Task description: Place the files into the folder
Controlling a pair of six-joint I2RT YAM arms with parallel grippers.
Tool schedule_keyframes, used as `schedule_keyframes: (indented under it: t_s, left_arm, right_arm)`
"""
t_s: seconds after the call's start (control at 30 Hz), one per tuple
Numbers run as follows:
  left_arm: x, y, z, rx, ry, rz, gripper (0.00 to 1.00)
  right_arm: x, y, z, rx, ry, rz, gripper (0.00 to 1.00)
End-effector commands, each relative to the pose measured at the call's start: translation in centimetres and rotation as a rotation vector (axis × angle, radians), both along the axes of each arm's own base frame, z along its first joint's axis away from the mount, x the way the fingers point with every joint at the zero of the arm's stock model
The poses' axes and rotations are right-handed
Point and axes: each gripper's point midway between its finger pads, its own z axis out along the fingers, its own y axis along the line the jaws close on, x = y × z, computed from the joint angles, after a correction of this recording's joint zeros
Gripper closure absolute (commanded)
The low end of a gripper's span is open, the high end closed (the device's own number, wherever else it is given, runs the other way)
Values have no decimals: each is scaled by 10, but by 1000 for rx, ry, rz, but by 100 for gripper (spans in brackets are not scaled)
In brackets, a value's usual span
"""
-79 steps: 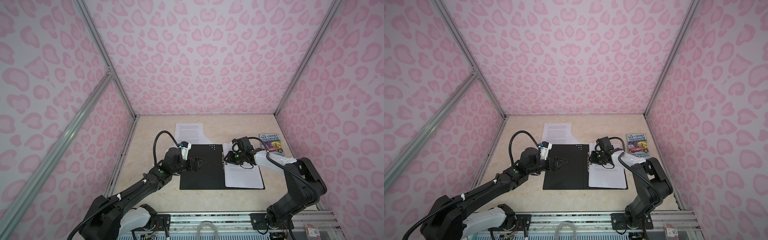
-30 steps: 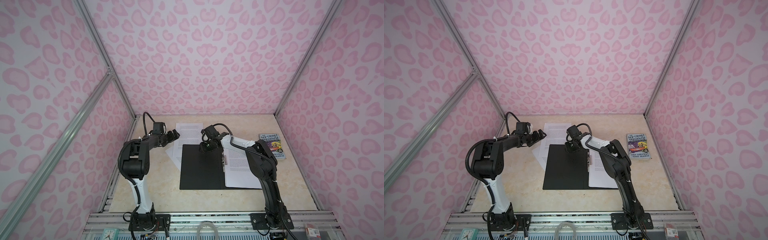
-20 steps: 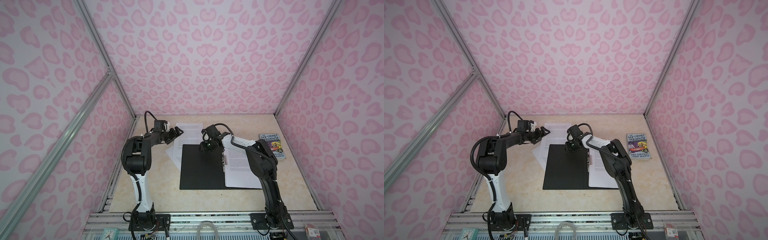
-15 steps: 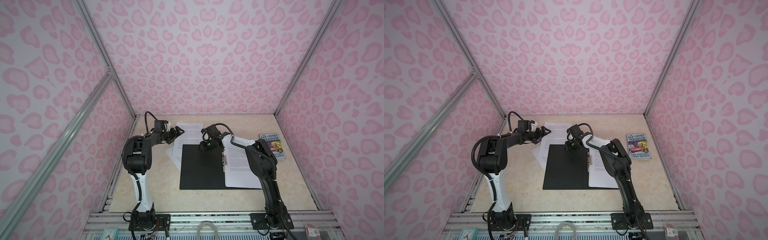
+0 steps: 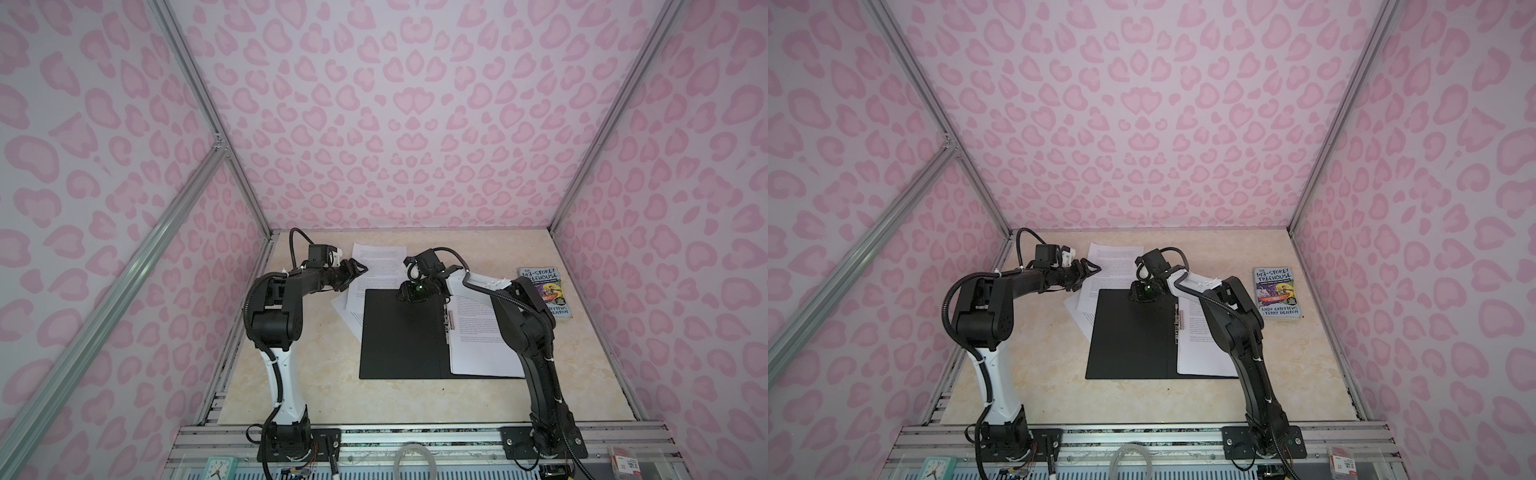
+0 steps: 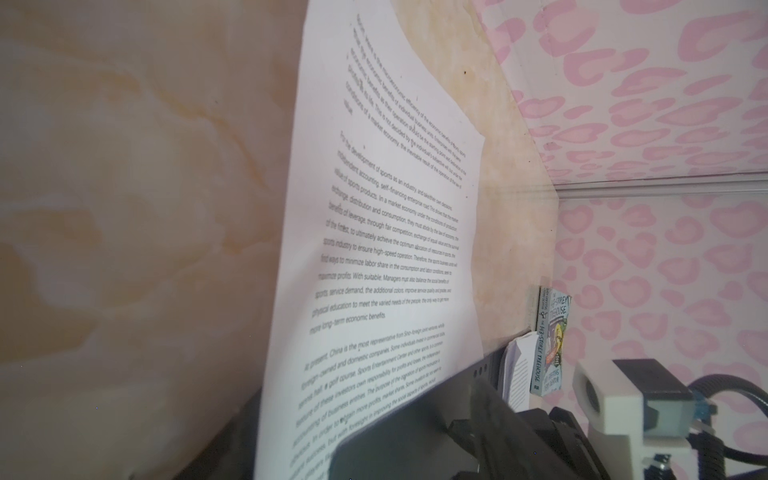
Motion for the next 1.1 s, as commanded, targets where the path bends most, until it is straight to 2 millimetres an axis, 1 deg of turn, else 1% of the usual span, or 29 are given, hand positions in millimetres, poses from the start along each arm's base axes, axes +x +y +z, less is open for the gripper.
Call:
schedule_keyframes:
  t_s: [0.0, 0.03, 0.07, 0.13, 0.23, 0.33, 0.4, 0.47, 0.57, 0.63, 0.7, 0.73, 0.77, 0.9, 1.0, 1.07]
  left_arm:
    - [-1, 0, -9, -8, 34, 4, 46]
    - [-1, 0, -11, -8, 39, 6, 51]
    - [6, -1, -4, -9, 18, 6, 56]
    - [9, -1, -4, -14, 20, 7, 70]
    - [10, -2, -5, -23, 30, 6, 80]
    - [10, -3, 2, -35, 25, 9, 95]
    - [11, -4, 14, -50, 6, 4, 96]
    - [12, -6, 30, -65, -29, -2, 96]
    - [11, -4, 55, -61, -71, 9, 96]
    - [9, 0, 72, -45, -103, 30, 96]
    - [9, 6, 92, -9, -144, 63, 96]
    - [2, 11, 91, 17, -138, 85, 96]
    - [0, 15, 97, 39, -151, 104, 96]
    - [-15, 31, 125, 126, -222, 182, 96]
    - [-34, 29, 147, 204, -277, 187, 96]
    - [-49, 24, 163, 255, -315, 182, 96]
  right_arm:
    - [-18, -13, -19, -51, 94, -10, 60]
    - [-18, -13, -18, -46, 94, -10, 60]
    - [-18, -13, -18, -44, 93, -9, 60]
    - [-18, -12, -15, -30, 88, -5, 59]
    - [-19, -11, -9, -14, 76, 3, 58]
    - [-19, -18, 0, -15, 48, -4, 57]
    - [-21, -26, 6, 8, 44, -24, 55]
    - [-21, -31, 20, 30, 18, -38, 54]
    - [-20, -41, 44, 31, -45, -58, 49]
    - [-22, -47, 61, 32, -88, -70, 42]
    - [-24, -56, 75, 30, -115, -92, 41]
    - [-25, -61, 81, 33, -126, -106, 40]
    - [-26, -65, 87, 36, -135, -117, 39]
    - [-30, -97, 112, 38, -179, -203, 35]
    - [-33, -125, 131, 31, -211, -275, 33]
    - [-38, -143, 139, 18, -237, -307, 31]
